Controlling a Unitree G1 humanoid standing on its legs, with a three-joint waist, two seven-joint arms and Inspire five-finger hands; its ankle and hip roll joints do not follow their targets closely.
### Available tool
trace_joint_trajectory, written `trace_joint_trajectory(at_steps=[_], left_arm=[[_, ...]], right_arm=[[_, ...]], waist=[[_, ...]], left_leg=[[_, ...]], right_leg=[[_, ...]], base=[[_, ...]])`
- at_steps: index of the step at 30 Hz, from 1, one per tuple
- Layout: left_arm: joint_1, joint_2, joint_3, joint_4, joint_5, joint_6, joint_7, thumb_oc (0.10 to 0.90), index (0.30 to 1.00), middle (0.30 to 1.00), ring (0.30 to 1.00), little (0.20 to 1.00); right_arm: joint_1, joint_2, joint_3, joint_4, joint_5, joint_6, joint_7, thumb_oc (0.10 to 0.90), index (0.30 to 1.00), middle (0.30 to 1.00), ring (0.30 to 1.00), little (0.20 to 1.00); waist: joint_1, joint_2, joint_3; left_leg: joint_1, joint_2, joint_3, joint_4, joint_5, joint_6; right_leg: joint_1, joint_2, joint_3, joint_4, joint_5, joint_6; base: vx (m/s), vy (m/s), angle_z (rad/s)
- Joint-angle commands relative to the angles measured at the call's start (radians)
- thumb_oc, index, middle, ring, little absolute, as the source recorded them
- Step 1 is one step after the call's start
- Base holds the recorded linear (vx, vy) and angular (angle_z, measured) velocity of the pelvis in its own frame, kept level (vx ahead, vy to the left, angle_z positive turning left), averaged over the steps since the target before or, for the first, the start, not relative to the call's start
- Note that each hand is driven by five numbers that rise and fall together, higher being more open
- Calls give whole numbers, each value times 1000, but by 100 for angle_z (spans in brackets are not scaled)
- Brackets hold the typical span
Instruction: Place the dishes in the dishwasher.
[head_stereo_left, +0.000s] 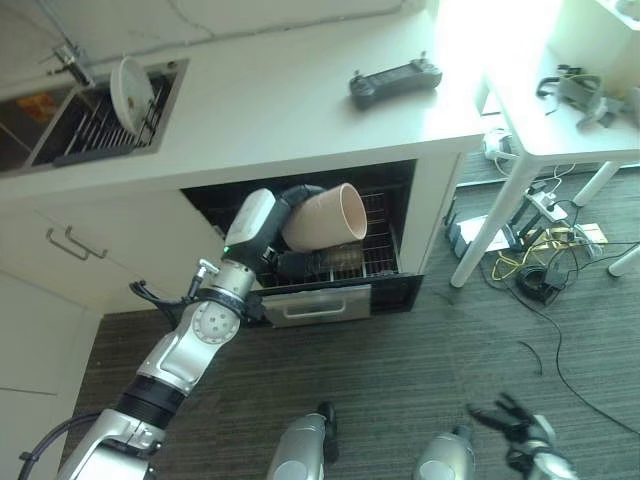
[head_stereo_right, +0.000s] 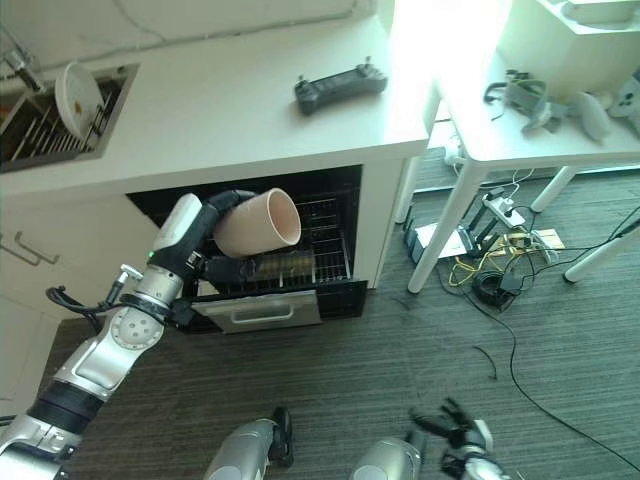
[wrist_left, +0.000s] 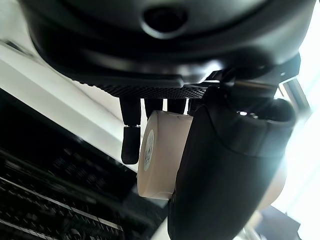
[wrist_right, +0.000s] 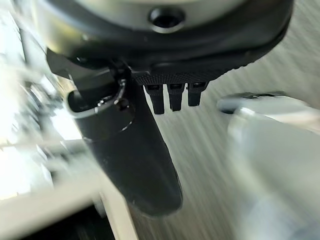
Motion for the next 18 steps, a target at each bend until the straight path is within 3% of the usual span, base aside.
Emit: trace_joint_trajectory(at_steps=[1, 3, 10, 16, 18], left_arm=[[-84, 37, 57, -141, -23, -45, 51, 400, 300, 300, 300, 300], [-108, 54, 51, -122, -54, -40, 29, 400, 300, 300, 300, 300], [-62, 53, 70, -132, -79, -37, 43, 400, 300, 300, 300, 300], [-52, 25, 67, -160, -86, -17, 54, 400, 300, 300, 300, 300], [-35, 10, 70, -159, -175, -37, 48, 400, 300, 300, 300, 300]], right_arm=[[13, -100, -21, 19, 9, -39, 5, 800, 900, 900, 900, 900], [18, -92, -21, 52, 11, -16, 19, 800, 900, 900, 900, 900], [20, -93, 12, 90, 24, -42, 28, 800, 900, 900, 900, 900], [26, -103, -3, -39, 127, -134, 26, 800, 900, 900, 900, 900], [35, -100, 1, -207, 174, -196, -18, 800, 900, 900, 900, 900]], waist=[[-16, 2, -127], [-26, -2, -127], [-20, 0, -154], [-38, 8, -145], [-47, 9, -137]], left_leg=[[118, -33, -31, -71, -138, 16], [123, -43, -36, -71, -143, 28], [131, 0, -1, -71, -141, -7], [129, 52, 32, -71, -117, -42], [132, 61, 34, -71, -115, -50]], right_leg=[[11, 19, 32, -129, -3, 53], [3, 43, 91, -129, 0, 51], [26, 63, 69, -129, -51, 21], [53, 49, 12, -129, -68, 1], [65, 41, -3, -129, -75, -1]], base=[[45, -92, -9], [91, -160, -10], [128, -164, 11], [89, -37, 15], [106, 22, 16]])
